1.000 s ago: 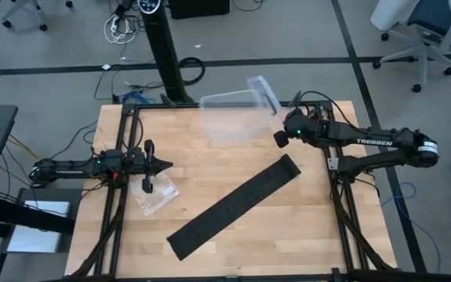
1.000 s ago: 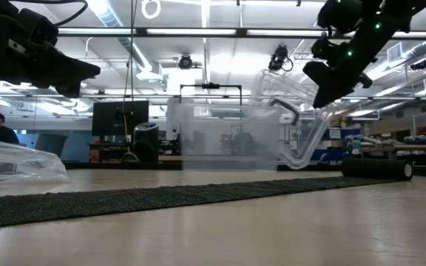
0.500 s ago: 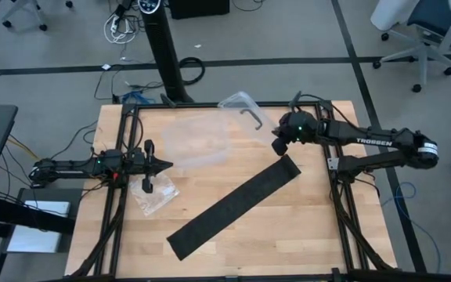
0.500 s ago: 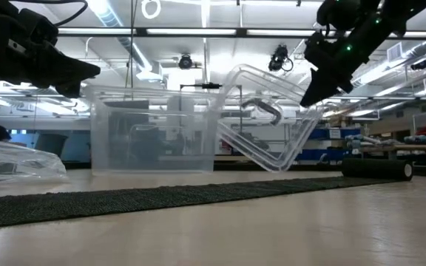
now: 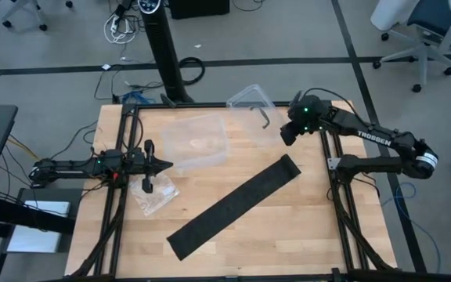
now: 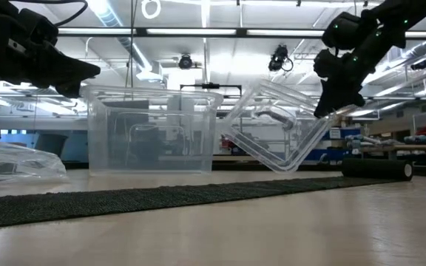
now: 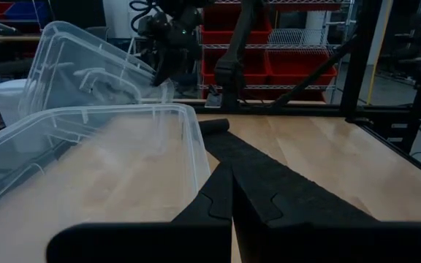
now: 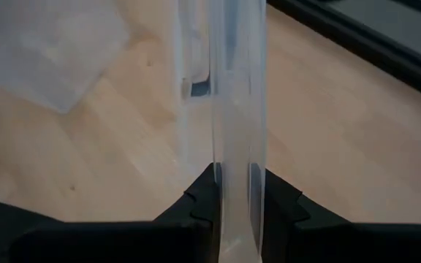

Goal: Roll bandage
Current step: Open the transparent bin, then roll the black bandage

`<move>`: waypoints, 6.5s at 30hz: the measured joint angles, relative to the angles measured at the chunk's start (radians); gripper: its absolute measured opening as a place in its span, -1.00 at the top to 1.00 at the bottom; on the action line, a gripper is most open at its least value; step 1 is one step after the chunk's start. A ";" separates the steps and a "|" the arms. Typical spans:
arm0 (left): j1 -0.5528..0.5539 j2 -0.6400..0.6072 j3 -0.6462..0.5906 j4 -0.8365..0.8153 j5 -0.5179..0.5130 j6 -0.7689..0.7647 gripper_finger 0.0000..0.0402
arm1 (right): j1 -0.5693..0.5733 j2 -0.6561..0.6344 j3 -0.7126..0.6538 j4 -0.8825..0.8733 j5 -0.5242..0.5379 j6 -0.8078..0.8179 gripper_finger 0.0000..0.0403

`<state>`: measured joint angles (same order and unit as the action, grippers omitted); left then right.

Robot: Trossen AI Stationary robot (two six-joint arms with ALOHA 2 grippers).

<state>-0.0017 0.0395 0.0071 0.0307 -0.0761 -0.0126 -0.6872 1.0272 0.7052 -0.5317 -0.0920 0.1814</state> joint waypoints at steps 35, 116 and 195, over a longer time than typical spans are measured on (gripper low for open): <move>0.000 0.000 0.000 0.001 0.000 -0.003 0.98 | -0.065 0.004 -0.206 0.157 -0.143 0.138 0.50; -0.074 0.390 0.121 0.106 0.220 -0.122 0.99 | 0.625 0.121 -0.071 -0.305 0.271 0.289 1.00; -0.203 1.820 0.809 0.341 0.010 -0.061 1.00 | 0.685 0.236 -0.039 -0.364 0.393 0.453 1.00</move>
<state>-0.2045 1.8591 0.8156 0.3717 -0.0665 -0.0732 -0.0021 1.2629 0.6666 -0.8960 0.3013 0.6341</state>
